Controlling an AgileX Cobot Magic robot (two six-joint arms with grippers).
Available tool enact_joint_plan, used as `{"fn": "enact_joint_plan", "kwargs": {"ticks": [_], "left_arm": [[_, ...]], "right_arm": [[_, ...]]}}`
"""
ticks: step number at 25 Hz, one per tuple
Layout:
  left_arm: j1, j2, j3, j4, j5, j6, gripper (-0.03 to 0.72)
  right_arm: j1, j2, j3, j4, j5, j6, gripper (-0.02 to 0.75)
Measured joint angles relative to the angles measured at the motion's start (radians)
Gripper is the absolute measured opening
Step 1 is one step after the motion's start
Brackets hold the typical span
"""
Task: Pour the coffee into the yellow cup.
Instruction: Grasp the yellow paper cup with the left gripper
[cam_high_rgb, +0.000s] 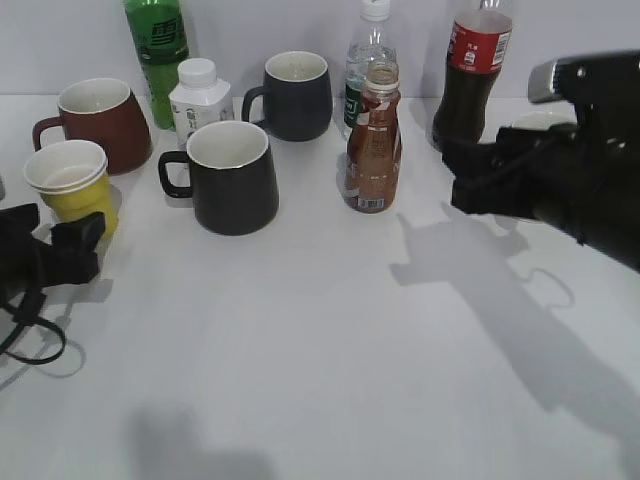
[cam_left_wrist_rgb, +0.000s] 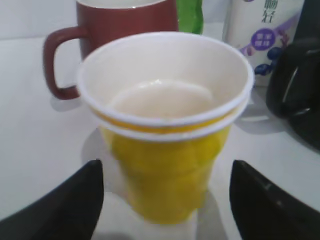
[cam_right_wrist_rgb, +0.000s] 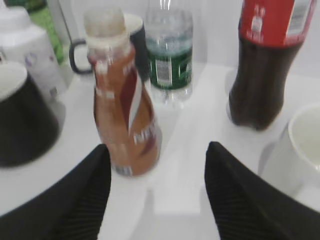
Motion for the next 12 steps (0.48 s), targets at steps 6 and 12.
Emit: {"fn": "enact_joint_plan", "kwargs": {"ticks": [6, 12], "left_arm": [[0.0, 0.132, -0.091, 0.014, -0.101, 0.0, 0.603], [0.0, 0.223, -0.199, 0.004, -0.111, 0.0, 0.589]], "right_arm": [[0.0, 0.0, -0.024, -0.005, -0.012, 0.002, 0.448], [0.0, 0.001, -0.031, -0.007, -0.011, 0.003, 0.448]]}}
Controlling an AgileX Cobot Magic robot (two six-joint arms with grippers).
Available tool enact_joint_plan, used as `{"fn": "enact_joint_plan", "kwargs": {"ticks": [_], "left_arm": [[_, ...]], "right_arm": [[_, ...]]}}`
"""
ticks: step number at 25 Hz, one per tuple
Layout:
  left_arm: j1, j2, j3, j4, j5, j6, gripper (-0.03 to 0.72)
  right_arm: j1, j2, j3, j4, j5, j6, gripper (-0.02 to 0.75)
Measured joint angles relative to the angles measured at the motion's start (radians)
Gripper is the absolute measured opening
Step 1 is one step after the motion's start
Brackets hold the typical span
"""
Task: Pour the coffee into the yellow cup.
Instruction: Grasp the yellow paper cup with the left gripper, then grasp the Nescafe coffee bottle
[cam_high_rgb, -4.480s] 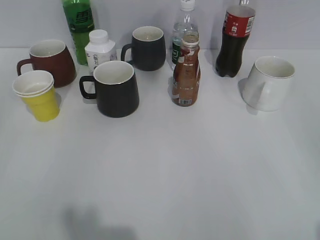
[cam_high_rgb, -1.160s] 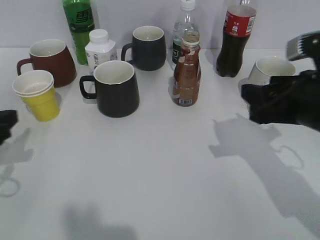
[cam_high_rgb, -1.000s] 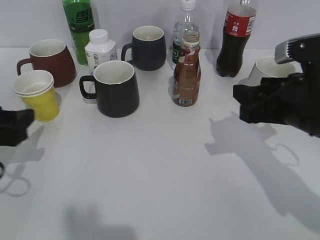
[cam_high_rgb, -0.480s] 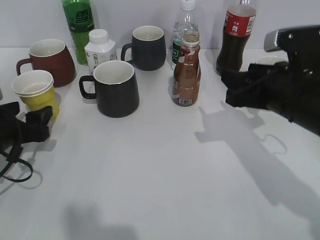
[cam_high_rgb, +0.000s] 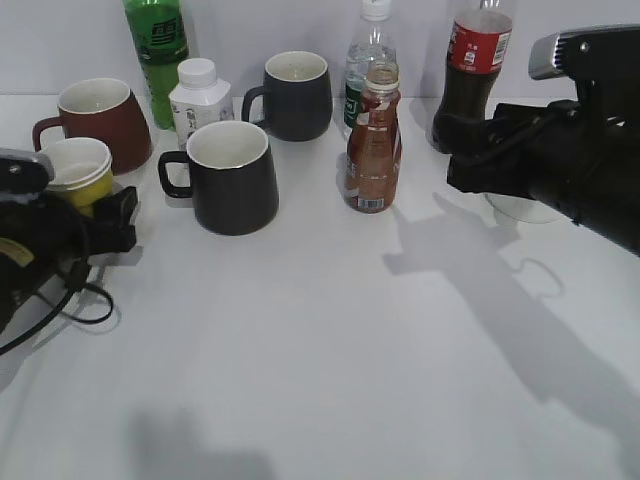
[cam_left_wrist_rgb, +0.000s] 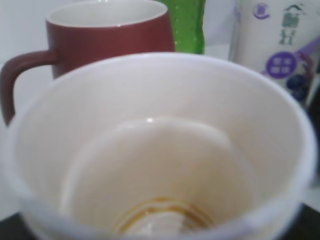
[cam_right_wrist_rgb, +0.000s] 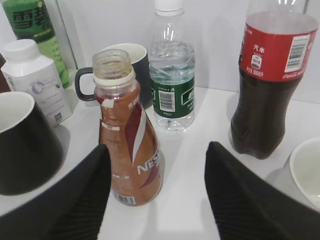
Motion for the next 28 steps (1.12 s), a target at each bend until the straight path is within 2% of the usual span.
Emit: {"fn": "enact_joint_plan", "kwargs": {"ticks": [4, 7, 10, 12, 14, 18, 21, 28], "left_arm": [[0.0, 0.025, -0.029, -0.013, 0.001, 0.0, 0.545], [0.0, 0.025, -0.032, -0.016, -0.001, 0.0, 0.478], [0.0, 0.025, -0.032, -0.015, -0.006, 0.0, 0.417], [0.0, 0.024, -0.029, -0.014, -0.008, 0.0, 0.417], [0.0, 0.018, -0.011, -0.005, -0.017, 0.0, 0.417], [0.0, -0.032, 0.073, 0.029, -0.021, 0.0, 0.414], [0.0, -0.083, 0.139, 0.096, -0.01, 0.0, 0.412], [0.0, -0.191, 0.221, 0.314, -0.007, 0.0, 0.406]], "right_arm": [[0.0, 0.0, -0.002, 0.0, 0.001, 0.0, 0.448], [0.0, 0.015, -0.003, -0.007, 0.001, 0.0, 0.448], [0.0, 0.065, -0.018, -0.079, 0.001, 0.001, 0.448], [0.0, 0.103, -0.031, -0.136, 0.001, 0.008, 0.452], [0.0, 0.152, -0.047, -0.19, 0.0, 0.017, 0.494], [0.0, 0.232, -0.084, -0.215, 0.0, 0.074, 0.619], [0.0, 0.297, -0.116, -0.234, -0.02, 0.11, 0.645], [0.0, 0.426, -0.222, -0.246, -0.075, 0.123, 0.638]]}}
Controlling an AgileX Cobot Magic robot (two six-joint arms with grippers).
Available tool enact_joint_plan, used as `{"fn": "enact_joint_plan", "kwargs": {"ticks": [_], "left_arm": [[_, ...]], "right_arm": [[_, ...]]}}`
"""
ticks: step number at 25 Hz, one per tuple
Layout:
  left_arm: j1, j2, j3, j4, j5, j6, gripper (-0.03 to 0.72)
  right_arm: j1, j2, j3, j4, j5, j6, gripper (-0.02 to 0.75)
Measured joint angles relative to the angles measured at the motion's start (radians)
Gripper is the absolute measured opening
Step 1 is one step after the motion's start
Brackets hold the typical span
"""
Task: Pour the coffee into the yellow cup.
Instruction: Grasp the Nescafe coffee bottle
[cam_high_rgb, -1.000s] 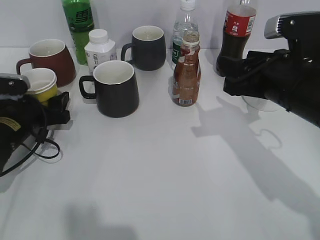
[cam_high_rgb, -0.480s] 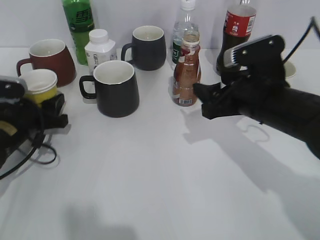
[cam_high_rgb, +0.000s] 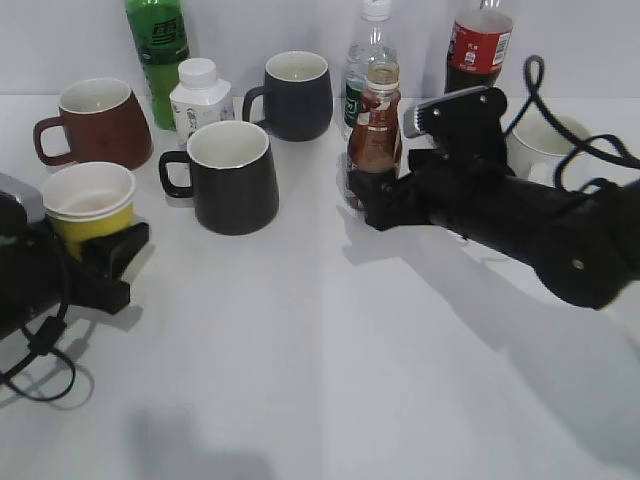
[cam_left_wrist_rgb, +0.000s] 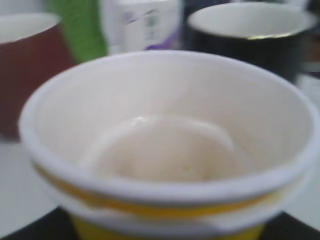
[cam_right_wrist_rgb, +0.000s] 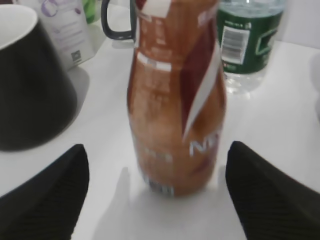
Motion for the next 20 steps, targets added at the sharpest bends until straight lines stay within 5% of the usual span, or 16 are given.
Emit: {"fn": "enact_joint_plan", "kwargs": {"ticks": [10, 20], "left_arm": [[0.0, -0.022, 0.01, 0.284, 0.001, -0.063, 0.403], [0.0, -0.024, -0.02, 0.448, 0.002, -0.128, 0.401]], "right_arm": [[0.0, 0.119, -0.133, 0.0, -0.003, 0.021, 0.626], [0.0, 0.232, -0.265, 0.0, 0.003, 0.024, 0.577]]}}
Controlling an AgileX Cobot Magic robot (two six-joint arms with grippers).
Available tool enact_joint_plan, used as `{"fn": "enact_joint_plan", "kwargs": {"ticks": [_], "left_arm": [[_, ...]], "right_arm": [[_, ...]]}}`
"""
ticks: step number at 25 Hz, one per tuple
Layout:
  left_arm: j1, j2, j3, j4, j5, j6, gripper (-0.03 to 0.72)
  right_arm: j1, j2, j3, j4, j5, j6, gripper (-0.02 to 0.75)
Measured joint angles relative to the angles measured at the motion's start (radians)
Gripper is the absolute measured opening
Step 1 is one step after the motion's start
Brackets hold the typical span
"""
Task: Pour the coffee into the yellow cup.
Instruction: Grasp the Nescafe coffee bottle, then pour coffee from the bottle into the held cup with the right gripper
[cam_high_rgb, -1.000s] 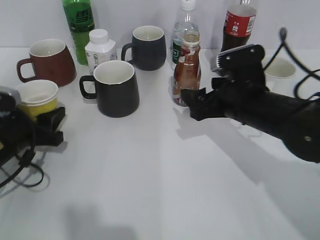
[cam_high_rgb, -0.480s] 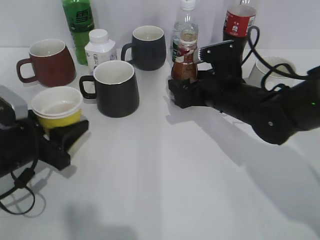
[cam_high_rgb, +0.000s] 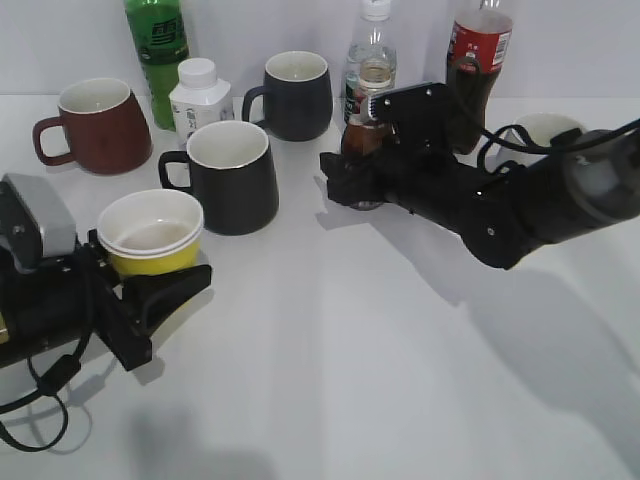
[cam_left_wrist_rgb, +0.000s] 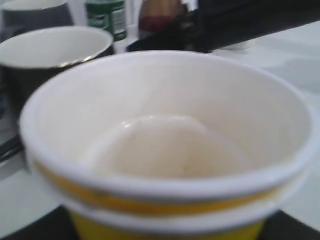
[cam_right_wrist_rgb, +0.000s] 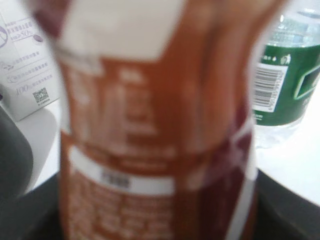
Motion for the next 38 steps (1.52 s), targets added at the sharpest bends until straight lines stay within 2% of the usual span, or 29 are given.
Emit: {"fn": "enact_joint_plan", "kwargs": {"ticks": [4, 13, 18, 29, 38], "left_arm": [[-0.004, 0.0, -0.013, 0.038, 0.0, -0.019, 0.4], [-0.122, 0.0, -0.076, 0.044, 0.001, -0.023, 0.4], [-0.185, 0.022, -0.143, 0.044, 0.0, -0.029, 0.4], [-0.25, 0.164, -0.274, 0.048, 0.027, -0.072, 0.4], [-0.277, 0.166, -0.302, 0.049, 0.095, -0.073, 0.398]], "right_arm": [[0.0, 0.005, -0.015, 0.002, 0.005, 0.0, 0.502], [0.0, 0.005, -0.015, 0.0, 0.005, -0.006, 0.503], [0.0, -0.042, 0.02, -0.014, 0.05, -0.094, 0.503], [0.0, -0.217, 0.041, -0.26, 0.116, -0.326, 0.503], [0.0, -0.223, 0.046, -0.332, 0.183, -0.494, 0.503]]}}
